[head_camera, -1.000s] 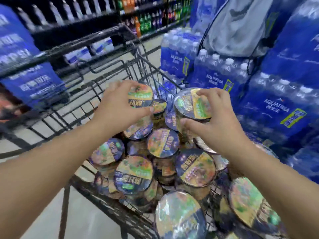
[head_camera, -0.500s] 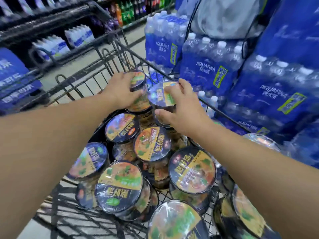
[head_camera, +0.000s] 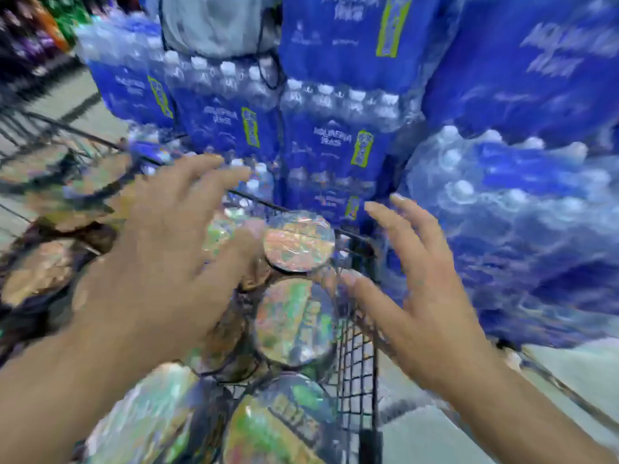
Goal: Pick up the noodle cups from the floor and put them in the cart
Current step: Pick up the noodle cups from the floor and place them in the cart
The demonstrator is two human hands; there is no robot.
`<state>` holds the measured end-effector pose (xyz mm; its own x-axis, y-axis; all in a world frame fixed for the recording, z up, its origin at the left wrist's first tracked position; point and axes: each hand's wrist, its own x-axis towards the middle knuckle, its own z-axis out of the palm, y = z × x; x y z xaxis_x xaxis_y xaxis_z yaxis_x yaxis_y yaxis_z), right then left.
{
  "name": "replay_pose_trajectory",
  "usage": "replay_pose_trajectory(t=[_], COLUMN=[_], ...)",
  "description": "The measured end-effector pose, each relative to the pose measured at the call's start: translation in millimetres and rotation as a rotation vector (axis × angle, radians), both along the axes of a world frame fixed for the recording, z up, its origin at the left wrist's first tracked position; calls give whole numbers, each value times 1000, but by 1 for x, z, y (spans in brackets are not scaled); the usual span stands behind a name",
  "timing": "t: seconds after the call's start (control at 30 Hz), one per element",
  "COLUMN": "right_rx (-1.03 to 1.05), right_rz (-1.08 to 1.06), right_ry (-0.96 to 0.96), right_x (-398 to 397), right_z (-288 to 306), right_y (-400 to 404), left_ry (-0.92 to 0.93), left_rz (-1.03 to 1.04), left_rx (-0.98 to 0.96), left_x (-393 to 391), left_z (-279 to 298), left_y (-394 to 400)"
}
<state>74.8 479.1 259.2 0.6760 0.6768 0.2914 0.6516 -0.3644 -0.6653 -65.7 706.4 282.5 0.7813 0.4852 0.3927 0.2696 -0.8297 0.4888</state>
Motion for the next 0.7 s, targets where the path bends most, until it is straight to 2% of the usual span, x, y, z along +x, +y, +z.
replay_pose_trajectory(t=[0.07,0.2,0.37,0.53,0.7], right_rx=[15,-101,-310,-460,-588], right_rz=[-203,-505,-805,-909,-957], right_ry=[14,-19,180,347,484], right_x=[21,35,-7,-75,-130], right_z=[-4,-29,-77,-115,-146], right_y=[-95,-290,-523,-719,-862], left_ry=[-6,148,338,599,751], left_rz=[-172,-481,-729,-877,-998], left_rx=[-27,-6,55,175,205], left_x=[31,92,129,117,111], left_z=[7,-11,-71,-134,-180], left_y=[-98,-288,-504,-683,-837])
